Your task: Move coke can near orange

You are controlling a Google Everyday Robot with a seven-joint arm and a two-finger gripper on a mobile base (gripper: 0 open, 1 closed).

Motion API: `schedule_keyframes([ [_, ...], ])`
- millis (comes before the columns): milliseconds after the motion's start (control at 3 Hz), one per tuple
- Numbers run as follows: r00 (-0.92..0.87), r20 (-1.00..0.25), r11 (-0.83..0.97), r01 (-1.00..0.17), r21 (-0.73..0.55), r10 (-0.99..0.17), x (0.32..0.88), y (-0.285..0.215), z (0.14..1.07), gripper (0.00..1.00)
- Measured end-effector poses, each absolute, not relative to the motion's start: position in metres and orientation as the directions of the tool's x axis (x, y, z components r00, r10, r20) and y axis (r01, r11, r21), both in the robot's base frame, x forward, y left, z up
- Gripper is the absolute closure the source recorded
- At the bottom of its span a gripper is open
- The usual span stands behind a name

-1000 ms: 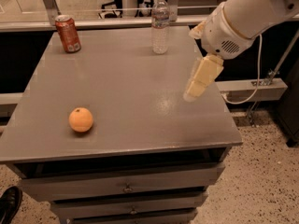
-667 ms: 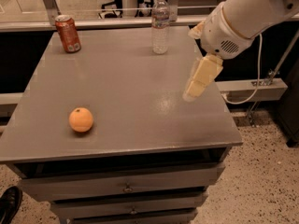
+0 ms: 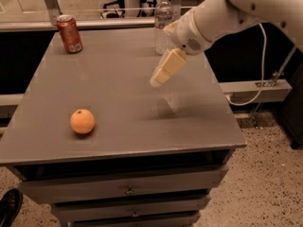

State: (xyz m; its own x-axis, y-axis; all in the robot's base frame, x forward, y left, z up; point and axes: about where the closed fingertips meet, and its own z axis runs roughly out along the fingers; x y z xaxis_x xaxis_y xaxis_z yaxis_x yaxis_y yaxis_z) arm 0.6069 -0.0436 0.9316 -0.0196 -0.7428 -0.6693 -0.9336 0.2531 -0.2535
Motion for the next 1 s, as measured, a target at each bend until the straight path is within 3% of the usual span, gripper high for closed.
schedule_keyframes([
  [333, -0.004, -0.788, 0.283, -0.935, -0.216, -0.616, 0.673, 0.023, 0.931, 0.00],
  [1000, -0.017, -0.895, 0.337, -0.930, -0.151, -0.447, 0.725, 0.100, 0.930, 0.00],
])
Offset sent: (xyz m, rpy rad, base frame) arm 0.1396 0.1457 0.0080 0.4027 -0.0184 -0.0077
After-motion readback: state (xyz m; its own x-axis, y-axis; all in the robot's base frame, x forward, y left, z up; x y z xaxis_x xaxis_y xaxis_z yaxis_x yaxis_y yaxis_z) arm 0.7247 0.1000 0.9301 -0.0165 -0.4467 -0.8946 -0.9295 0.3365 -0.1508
